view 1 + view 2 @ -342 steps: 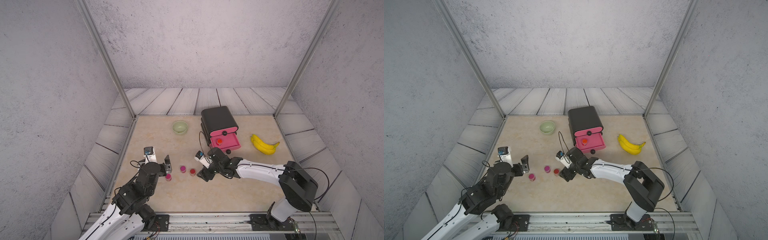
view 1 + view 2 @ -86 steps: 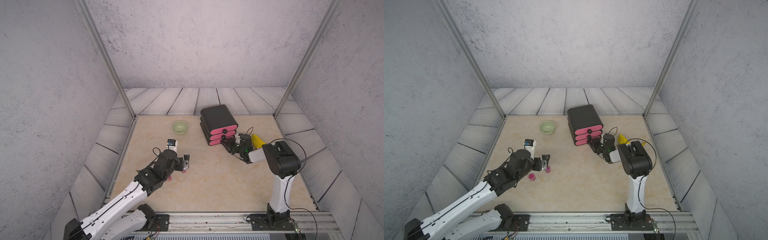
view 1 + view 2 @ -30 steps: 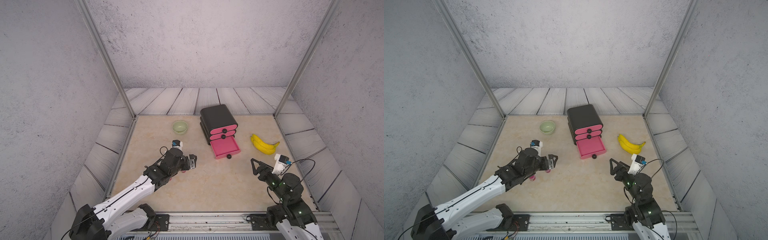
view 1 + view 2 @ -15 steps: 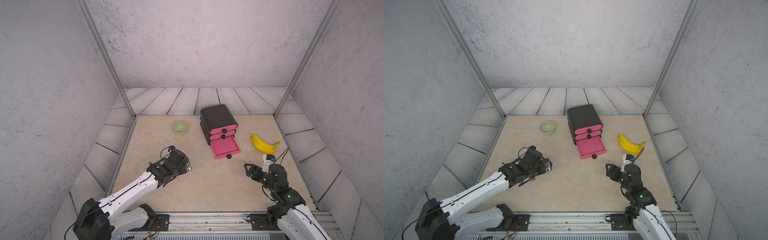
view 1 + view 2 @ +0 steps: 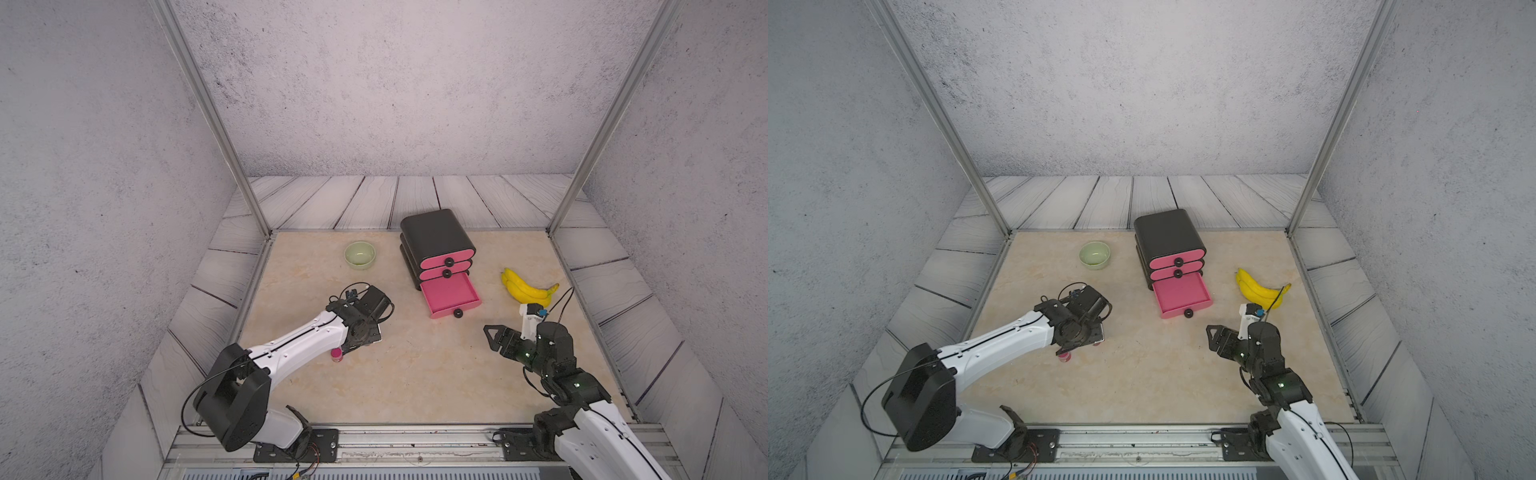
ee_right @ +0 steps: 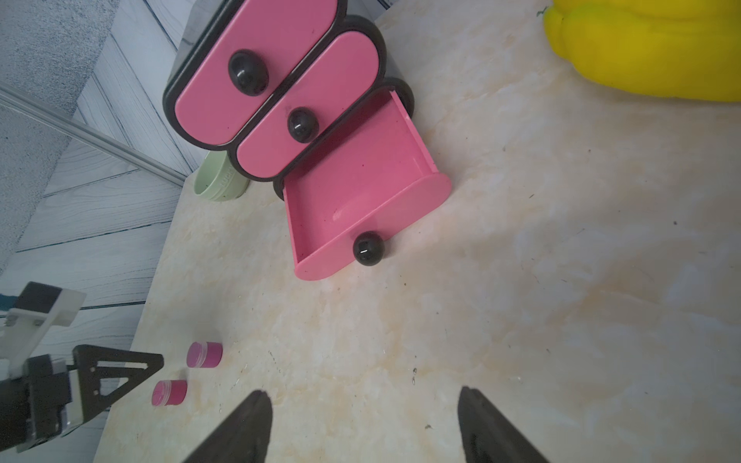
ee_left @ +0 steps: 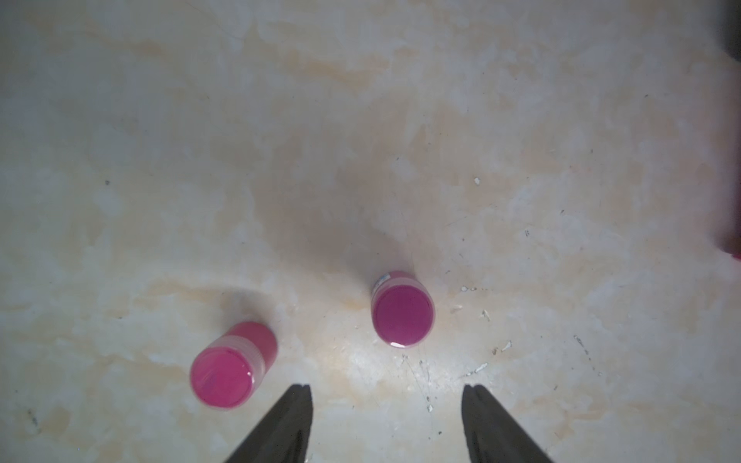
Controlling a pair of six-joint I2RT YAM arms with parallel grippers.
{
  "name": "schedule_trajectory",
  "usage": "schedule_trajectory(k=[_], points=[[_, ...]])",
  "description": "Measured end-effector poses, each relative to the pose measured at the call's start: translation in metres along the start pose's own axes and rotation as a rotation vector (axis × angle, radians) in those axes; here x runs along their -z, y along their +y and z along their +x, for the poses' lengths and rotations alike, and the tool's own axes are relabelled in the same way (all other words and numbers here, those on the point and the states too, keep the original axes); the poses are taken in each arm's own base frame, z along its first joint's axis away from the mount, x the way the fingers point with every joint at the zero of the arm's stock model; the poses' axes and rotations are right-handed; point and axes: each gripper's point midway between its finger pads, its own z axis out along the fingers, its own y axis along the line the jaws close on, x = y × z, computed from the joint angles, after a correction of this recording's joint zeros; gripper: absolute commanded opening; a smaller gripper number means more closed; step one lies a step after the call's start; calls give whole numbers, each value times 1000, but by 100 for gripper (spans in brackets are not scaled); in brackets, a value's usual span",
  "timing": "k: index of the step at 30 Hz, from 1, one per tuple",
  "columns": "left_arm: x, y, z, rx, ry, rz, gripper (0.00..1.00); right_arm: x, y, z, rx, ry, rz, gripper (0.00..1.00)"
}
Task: Put the paint cans in the drawer according to color
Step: Pick up the paint can at the center of the board.
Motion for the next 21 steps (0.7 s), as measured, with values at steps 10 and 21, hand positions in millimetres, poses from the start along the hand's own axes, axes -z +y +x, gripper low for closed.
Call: schedule_trajectory(k=[10, 21], points=[[-33, -2, -6, -14, 22, -30, 66, -5, 5, -1, -3, 12, -24, 77], [-63, -4, -1, 0, 76, -21, 53, -7, 7, 0, -9, 19, -36, 77]])
